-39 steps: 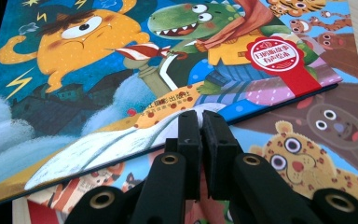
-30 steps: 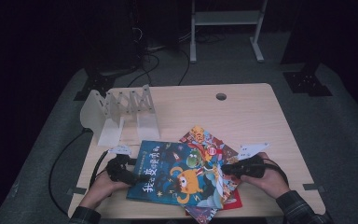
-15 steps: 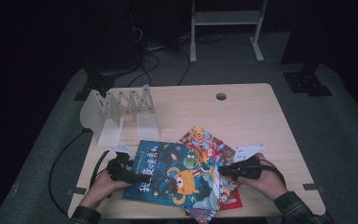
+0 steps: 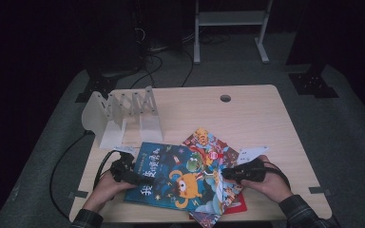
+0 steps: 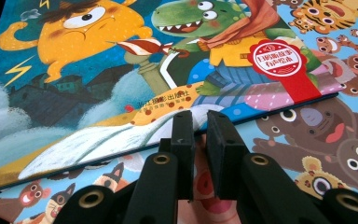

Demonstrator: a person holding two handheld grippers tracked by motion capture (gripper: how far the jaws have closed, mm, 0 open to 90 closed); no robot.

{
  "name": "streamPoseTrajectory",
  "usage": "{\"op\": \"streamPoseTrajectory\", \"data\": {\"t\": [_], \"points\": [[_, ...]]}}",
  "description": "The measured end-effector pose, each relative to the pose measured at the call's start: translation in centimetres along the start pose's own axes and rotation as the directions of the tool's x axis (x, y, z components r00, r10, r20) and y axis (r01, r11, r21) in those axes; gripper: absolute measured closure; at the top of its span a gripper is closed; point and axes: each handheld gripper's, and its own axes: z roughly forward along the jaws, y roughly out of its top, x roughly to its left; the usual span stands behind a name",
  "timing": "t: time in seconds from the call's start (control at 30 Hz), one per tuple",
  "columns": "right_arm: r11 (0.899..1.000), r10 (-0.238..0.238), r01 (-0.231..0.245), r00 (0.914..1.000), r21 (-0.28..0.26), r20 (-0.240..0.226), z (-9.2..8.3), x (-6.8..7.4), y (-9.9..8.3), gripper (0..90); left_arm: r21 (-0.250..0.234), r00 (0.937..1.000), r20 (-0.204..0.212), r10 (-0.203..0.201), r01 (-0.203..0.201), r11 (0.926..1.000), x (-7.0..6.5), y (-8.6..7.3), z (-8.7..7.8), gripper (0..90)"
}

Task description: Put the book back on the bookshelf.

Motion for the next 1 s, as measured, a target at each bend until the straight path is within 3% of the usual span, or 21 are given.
{"op": "streamPoseTrajectory", "data": {"t": [0.1,0.27,0.4,0.53,0.8,1.0], "points": [[1.0,-0.001,0.001,1.0,0.002,0.003,0.0,0.0,0.0,77.3,-0.006,1.0,-0.005,0.009,-0.009,0.9999,-0.2,0.1,-0.2,0.0],[1.0,-0.003,0.003,1.0,0.006,0.008,0.1,-0.1,0.2,65.2,-0.052,0.9991,-0.027,0.033,-0.034,0.998,-0.8,0.5,-1.1,0.0],[1.0,-0.008,0.008,0.9998,0.011,-0.017,0.2,-0.1,0.3,56.5,-0.111,0.9981,-0.028,0.056,-0.058,0.9921,-1.5,1.1,-2.1,0.0],[1.0,-0.01,0.011,0.9993,0.008,-0.037,0.4,-0.1,0.4,49.9,-0.14,0.9963,-0.027,0.082,-0.085,0.9866,-2.1,1.7,-3.0,0.0],[1.0,-0.011,0.011,0.9995,0.004,-0.03,0.6,-0.1,0.5,41.0,-0.151,0.9933,-0.019,0.114,-0.115,0.9818,-2.7,3.1,-4.0,0.0],[1.0,-0.01,0.01,0.9999,0.007,-0.009,0.7,0.0,0.4,35.5,-0.175,0.992,0.001,0.126,-0.124,0.9768,-3.4,4.4,-5.3,7.2]]}}
